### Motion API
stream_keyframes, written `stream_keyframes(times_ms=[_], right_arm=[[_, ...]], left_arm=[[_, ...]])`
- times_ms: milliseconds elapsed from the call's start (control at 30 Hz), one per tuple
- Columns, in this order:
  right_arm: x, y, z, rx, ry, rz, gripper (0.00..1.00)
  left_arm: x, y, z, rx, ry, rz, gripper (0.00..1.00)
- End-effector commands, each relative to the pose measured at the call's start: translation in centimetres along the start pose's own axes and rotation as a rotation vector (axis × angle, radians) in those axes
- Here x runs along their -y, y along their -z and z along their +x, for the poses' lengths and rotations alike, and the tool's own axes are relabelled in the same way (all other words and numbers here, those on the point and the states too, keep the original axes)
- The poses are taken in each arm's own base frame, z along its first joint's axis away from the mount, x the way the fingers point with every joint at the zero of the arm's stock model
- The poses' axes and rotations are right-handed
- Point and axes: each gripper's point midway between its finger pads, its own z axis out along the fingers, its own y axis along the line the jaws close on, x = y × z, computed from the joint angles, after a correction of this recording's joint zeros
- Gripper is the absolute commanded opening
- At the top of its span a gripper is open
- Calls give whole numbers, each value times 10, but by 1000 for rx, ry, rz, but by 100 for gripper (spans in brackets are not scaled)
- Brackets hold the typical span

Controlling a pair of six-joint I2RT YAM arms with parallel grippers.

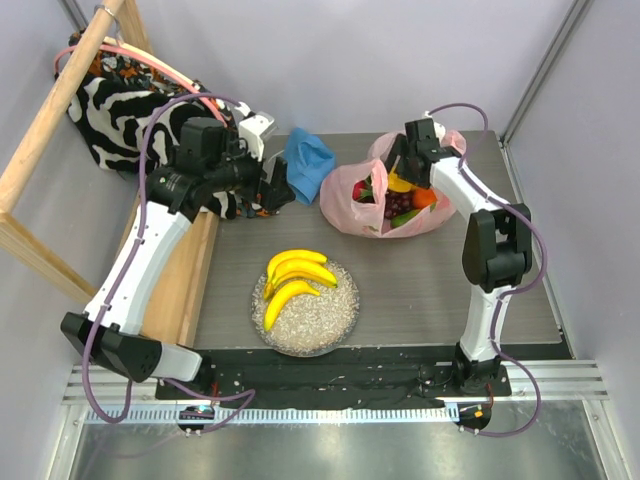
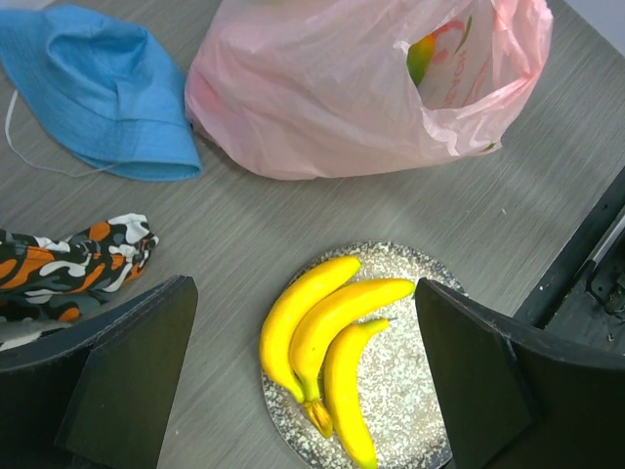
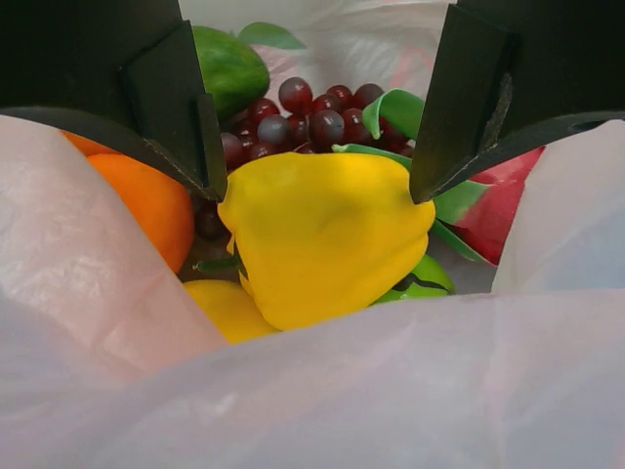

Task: Take the fake fruits out of the plastic bag

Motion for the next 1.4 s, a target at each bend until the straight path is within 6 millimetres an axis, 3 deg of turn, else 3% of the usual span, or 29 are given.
stream_keyframes(times_ms=[0, 233, 500, 700, 800, 833, 900, 933, 1000, 1033, 1133, 1267, 1367], right_arm=[[-23, 14, -20, 4, -196, -76, 84], [-20, -2, -15, -37, -244, -80, 85], [-14, -37, 2, -84, -259, -43, 85], [-16, -61, -2, -71, -273, -32, 85], [-20, -63, -10, -53, -230, -68, 62], [-21, -61, -13, -45, -219, -82, 48], [-24, -53, -25, -30, -198, -135, 39], [-31, -37, -36, -12, -187, -183, 34], [-28, -24, -45, 5, -168, -211, 29], [-30, -2, -60, 49, -140, -237, 28], [-24, 25, -65, 74, -89, -266, 23], [-19, 91, -68, 133, -35, -321, 20], [-11, 117, -55, 137, 18, -335, 19]], left_arm=[[-6, 0, -7, -2, -15, -16, 100], [-18, -12, -1, -41, -26, -41, 100], [-27, -23, 2, -69, -27, -57, 100], [-30, -25, 7, -92, -26, -63, 100], [-30, -27, 7, -95, -27, -59, 100], [-31, -28, 6, -95, -27, -61, 100], [-32, -28, 3, -89, -33, -65, 100], [-33, -28, 1, -84, -37, -68, 100], [-33, -26, -2, -77, -49, -74, 100], [-34, -26, -3, -72, -53, -78, 100], [-34, -22, -7, -58, -69, -86, 100], [-31, -15, -12, -32, -83, -91, 100], [-26, -10, -19, -6, -80, -83, 100]])
